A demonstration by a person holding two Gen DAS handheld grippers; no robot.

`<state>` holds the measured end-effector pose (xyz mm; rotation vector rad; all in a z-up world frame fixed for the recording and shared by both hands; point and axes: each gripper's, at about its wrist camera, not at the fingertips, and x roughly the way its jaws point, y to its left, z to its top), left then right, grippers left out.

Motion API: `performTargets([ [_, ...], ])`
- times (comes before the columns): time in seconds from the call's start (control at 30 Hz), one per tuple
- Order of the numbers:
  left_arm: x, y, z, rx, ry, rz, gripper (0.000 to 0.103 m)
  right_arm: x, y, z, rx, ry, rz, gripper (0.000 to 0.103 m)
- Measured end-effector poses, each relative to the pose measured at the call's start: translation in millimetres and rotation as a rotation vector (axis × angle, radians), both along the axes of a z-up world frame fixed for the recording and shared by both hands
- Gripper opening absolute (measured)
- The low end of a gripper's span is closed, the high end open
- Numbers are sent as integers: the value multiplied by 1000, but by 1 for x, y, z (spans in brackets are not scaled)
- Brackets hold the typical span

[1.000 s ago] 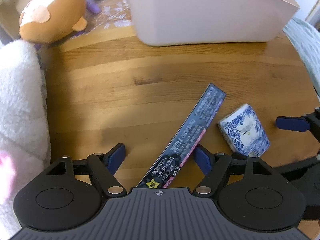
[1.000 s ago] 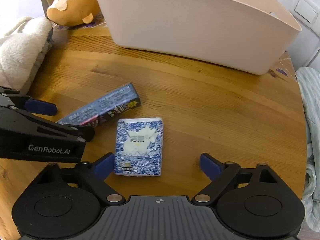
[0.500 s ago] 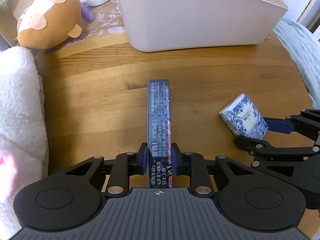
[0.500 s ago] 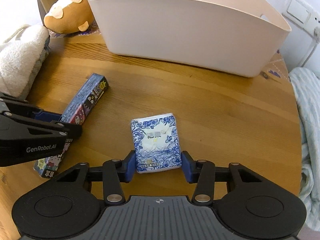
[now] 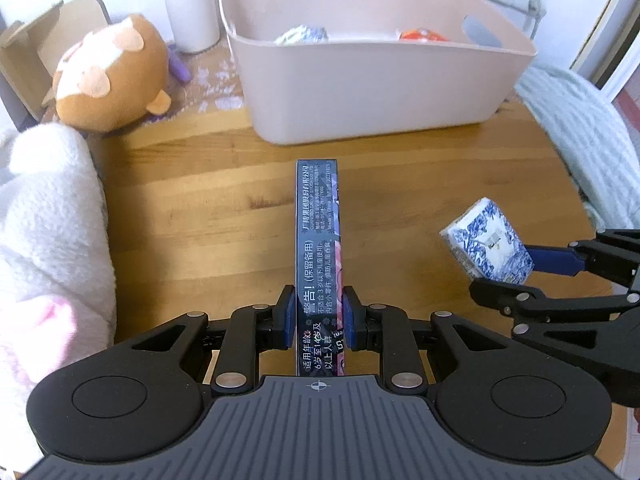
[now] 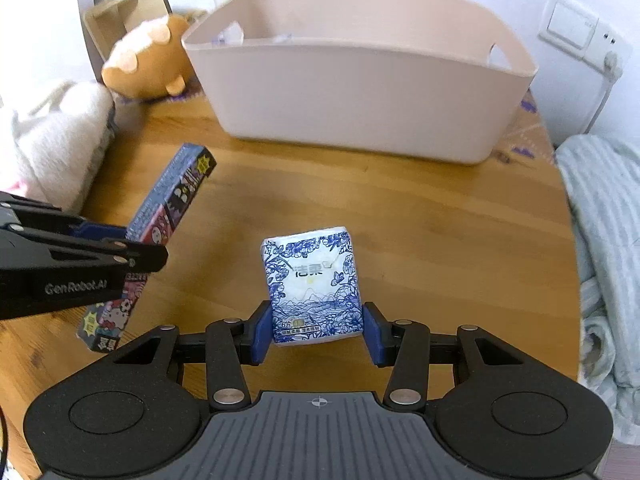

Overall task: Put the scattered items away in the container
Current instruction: 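Carry long dark box with left tool while right tool carries tissue pack into basket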

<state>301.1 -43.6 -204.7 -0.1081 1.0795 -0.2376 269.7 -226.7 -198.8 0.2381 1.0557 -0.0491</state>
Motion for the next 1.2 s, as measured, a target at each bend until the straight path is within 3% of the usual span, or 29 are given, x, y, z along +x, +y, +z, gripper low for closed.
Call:
performTargets([
  [0.57, 5, 3, 71, -38, -164, 52, 23, -2, -31, 72, -29, -173, -34, 44],
  [1.2, 88, -3, 119, -23, -268, 85, 23, 54, -93, 106, -36, -285, -108, 44],
])
